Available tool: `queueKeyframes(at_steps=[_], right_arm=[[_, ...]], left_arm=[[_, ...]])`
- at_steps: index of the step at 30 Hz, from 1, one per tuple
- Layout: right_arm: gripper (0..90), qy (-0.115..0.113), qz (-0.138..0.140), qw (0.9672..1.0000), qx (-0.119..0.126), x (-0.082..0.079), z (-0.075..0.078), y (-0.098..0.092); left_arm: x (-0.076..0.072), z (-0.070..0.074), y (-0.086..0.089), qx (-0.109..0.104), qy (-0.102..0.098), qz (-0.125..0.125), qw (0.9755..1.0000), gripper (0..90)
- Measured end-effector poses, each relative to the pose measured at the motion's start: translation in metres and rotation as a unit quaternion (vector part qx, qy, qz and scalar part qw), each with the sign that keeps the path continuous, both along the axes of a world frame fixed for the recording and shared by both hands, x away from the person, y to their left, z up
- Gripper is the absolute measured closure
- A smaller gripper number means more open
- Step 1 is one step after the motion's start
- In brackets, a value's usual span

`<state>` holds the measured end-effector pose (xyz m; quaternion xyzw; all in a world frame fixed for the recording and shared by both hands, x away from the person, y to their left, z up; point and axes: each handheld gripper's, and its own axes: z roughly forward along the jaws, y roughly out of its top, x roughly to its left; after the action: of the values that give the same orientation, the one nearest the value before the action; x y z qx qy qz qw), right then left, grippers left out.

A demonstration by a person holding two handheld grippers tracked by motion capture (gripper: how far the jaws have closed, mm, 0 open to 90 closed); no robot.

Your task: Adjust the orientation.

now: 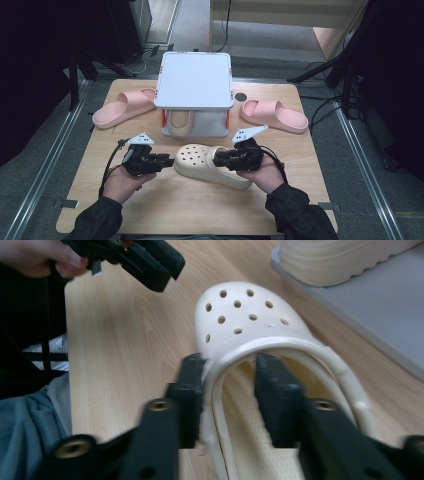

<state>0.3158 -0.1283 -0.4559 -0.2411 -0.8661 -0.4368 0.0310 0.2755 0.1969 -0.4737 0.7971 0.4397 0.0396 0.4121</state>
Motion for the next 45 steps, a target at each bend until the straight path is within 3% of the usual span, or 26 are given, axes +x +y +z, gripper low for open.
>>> queueKeyframes(at_steps=[3, 5, 9, 12, 13, 16, 19, 27, 35, 45], right_arm=[[80.8, -0.020, -0.007, 0.9997, -0.009, 0.000, 0.004, -0.006], [86.4, -0.035, -0.035, 0.9987, -0.010, 0.006, 0.006, -0.015], [87.9, -0.042, -0.071, 0.9966, -0.006, 0.024, 0.001, -0.022], [90.0, -0.023, -0.087, 0.9959, 0.010, 0.038, -0.006, -0.022], [90.0, -0.013, -0.087, 0.9961, 0.008, 0.041, -0.009, -0.021], [90.0, -0.018, -0.082, 0.9964, -0.016, 0.044, -0.016, -0.016], [90.0, -0.024, -0.080, 0.9963, -0.018, 0.044, -0.018, -0.014], [90.0, -0.017, -0.085, 0.9960, -0.019, 0.048, -0.023, -0.010], [90.0, -0.018, -0.067, 0.9962, -0.053, 0.040, -0.025, -0.003], [90.0, -0.010, -0.079, 0.9958, -0.044, 0.030, -0.027, -0.008]], left_arm=[[0.000, -0.001, -0.001, -0.003, 0.000, 0.000, 1.0000, 73.2], [-0.001, -0.003, -0.004, 0.000, -0.003, 0.003, 1.0000, 78.1], [-0.001, -0.010, -0.010, 0.005, 0.006, -0.002, 1.0000, 83.0], [-0.002, -0.017, -0.018, 0.012, 0.008, -0.011, 0.9998, 83.2], [-0.002, -0.019, -0.020, 0.016, 0.009, -0.018, 0.9997, 83.0], [-0.002, -0.021, -0.024, 0.017, 0.010, -0.023, 0.9995, 82.6], [0.000, -0.027, -0.027, 0.007, 0.013, -0.025, 0.9996, 82.7], [-0.001, -0.027, -0.028, 0.019, 0.000, -0.025, 0.9995, 81.5], [0.005, -0.030, -0.029, 0.011, 0.007, -0.021, 0.9997, 80.7], [0.016, -0.031, -0.032, 0.002, 0.013, -0.026, 0.9996, 79.7]])
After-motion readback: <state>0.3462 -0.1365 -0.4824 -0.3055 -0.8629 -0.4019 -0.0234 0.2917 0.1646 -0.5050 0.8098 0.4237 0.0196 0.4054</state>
